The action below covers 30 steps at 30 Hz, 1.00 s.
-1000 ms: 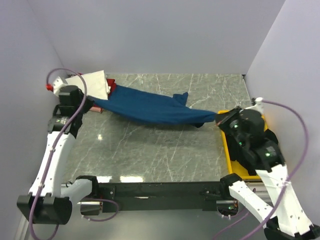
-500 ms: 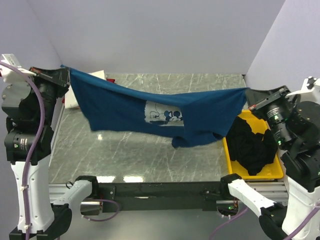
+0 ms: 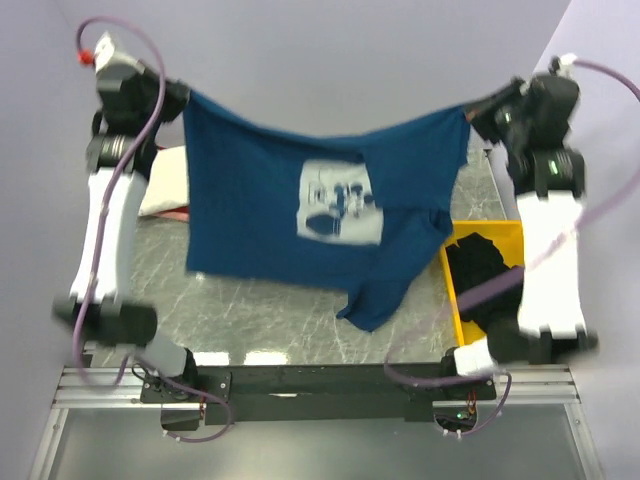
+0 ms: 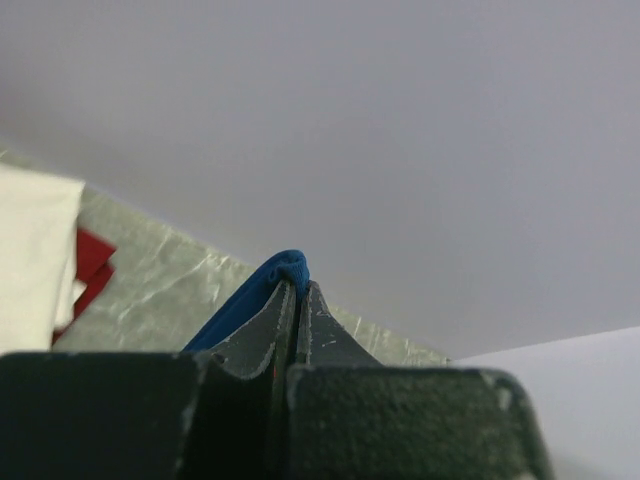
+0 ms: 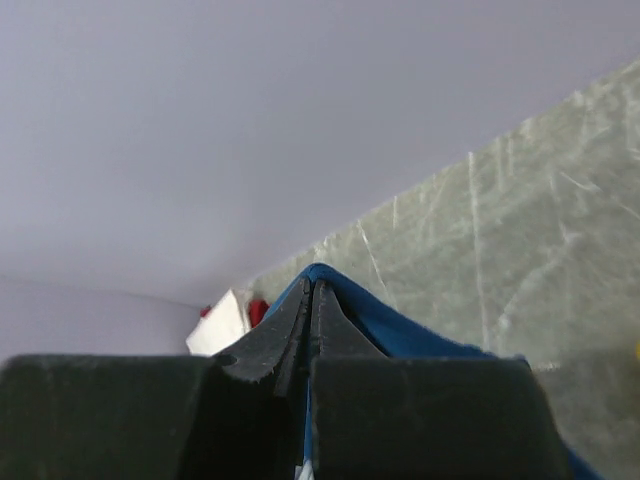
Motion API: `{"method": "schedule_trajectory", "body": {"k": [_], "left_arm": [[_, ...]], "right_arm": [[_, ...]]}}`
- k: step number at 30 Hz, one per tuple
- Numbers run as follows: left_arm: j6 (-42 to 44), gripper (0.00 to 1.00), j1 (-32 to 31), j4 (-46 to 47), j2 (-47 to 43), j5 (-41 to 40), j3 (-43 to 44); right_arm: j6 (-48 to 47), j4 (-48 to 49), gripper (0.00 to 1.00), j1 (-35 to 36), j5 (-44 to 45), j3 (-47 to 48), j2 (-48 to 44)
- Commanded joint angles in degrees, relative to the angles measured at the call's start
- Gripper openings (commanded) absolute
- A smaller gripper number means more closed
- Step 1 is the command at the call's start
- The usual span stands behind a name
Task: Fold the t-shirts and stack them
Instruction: Flatten the tshirt out
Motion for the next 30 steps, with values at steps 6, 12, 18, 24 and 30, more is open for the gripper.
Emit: {"method": "schedule_trajectory", "body": {"k": [6,12,18,24,30], "left_arm": [[-2.48,0.00,7.19,8.30,18.57,13.02,31.52],[-1.09,0.00,8.61,14.56,11.36,13.82,15.09],[-2.31,0.00,8.70,22.20,-1.56,11.45,-19.26],[-6.96,0.00,8.70,21.96,-7.11,5.92,-45.03],[-9.69,0.01,8.53,22.13,-5.71,4.33,-57.70]], "right_arm": [[10.01,9.03,0.00,-6.30,-16.37,33.54,20.53],[9.86,17.64,0.00,-7.26,-18.16,7.28,9.39],[7.22,22.04,0.00,-7.26,-20.53,-28.93,-2.13],[0.29,21.44,0.00,-7.26,-17.81,-51.49,-3.90],[-2.98,21.79,0.00,-7.26,-13.95,-59.16,2.42]]}}
